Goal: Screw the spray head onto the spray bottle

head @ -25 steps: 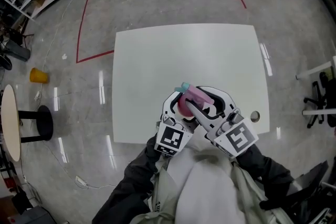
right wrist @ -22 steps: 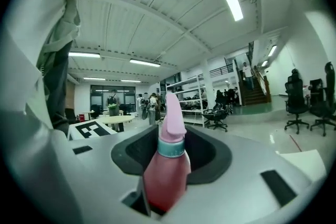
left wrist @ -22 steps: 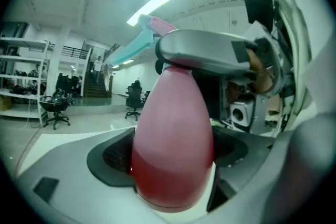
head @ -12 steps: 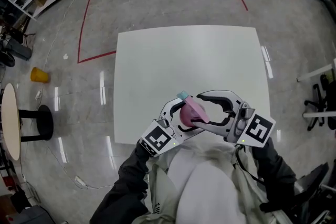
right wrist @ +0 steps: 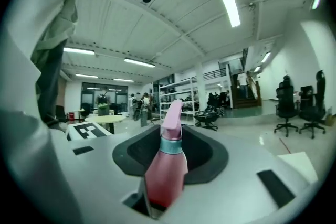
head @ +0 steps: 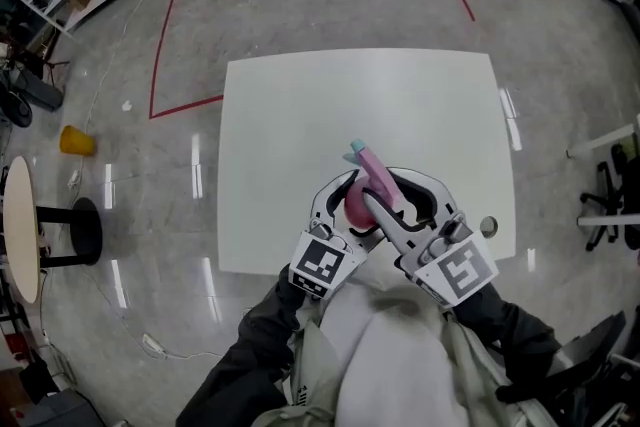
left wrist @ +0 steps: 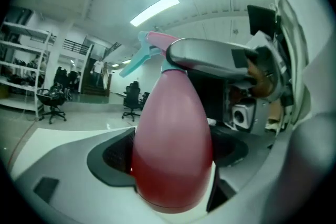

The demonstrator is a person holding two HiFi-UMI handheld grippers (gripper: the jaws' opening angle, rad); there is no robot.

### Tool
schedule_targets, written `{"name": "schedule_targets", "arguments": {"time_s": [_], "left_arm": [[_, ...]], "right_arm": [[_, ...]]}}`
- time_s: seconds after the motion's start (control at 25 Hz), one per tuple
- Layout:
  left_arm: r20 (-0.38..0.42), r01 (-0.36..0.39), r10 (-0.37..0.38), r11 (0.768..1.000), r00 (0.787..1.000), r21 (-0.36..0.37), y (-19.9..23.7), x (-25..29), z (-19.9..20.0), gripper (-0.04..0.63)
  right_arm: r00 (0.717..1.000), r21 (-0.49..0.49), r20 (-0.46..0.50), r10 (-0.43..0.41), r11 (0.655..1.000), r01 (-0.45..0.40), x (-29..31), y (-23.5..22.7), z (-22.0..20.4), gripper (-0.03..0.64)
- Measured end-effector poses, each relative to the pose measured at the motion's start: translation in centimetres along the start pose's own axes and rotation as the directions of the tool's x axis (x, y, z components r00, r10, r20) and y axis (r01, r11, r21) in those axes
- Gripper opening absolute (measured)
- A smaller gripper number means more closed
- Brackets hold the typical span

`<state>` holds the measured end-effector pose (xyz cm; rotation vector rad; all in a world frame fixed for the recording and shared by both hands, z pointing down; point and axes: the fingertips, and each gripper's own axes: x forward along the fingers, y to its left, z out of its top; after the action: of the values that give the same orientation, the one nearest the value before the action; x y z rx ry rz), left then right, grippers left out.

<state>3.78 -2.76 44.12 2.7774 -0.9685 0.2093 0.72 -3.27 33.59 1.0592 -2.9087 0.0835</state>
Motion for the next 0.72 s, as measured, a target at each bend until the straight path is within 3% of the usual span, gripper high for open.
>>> {"name": "schedule_targets", "arguments": {"time_s": [0.08,0.12,0.2,0.28,0.4,0.48,0.64,0.72], "left_arm": [[-0.012,-0.025,0.025,1.0,1.0,0.006,0.1,0.3,-0.4,0.433],[0.001,0.008,-0.008,1.0,1.0,-0.006,-0.3,0.2,-0.3,0.433],[0.055,0.133,-0.131,0.99,0.99,-0.036,-1.5,-0.5,0.4,0.433],[0.072,0.267,-0.264,0.963,0.962,-0.035,-2.8,-1.5,1.0,0.433],[0.063,0.39,-0.387,0.92,0.92,-0.045,-3.8,-2.7,1.6,0.433],[0.05,0.485,-0.483,0.872,0.874,-0.068,-4.6,-3.8,1.8,0.433],[0.039,0.676,-0.677,0.728,0.735,-0.119,-7.2,-5.9,2.4,0.433],[0.022,0.734,-0.737,0.671,0.676,-0.106,-8.4,-6.2,2.1,0.433]], "right_arm": [[0.999,0.002,-0.005,-0.041,0.999,0.041,-0.1,-0.2,-0.3,0.12],[1.0,0.015,0.005,-0.016,1.0,0.016,-0.3,0.1,-0.3,0.12],[0.995,0.041,0.038,0.089,0.995,-0.09,-0.8,1.3,0.0,0.121],[0.974,0.042,0.058,0.217,0.975,-0.22,-1.6,2.3,0.3,0.124],[0.929,0.103,0.095,0.357,0.925,-0.366,-2.8,2.5,0.8,0.231],[0.909,0.13,0.101,0.405,0.9,-0.416,-3.1,2.4,0.9,0.351],[0.852,0.092,0.032,0.523,0.847,-0.523,-3.0,3.6,1.0,0.368],[0.812,0.105,0.056,0.581,0.805,-0.584,-3.0,4.3,2.0,0.368]]}}
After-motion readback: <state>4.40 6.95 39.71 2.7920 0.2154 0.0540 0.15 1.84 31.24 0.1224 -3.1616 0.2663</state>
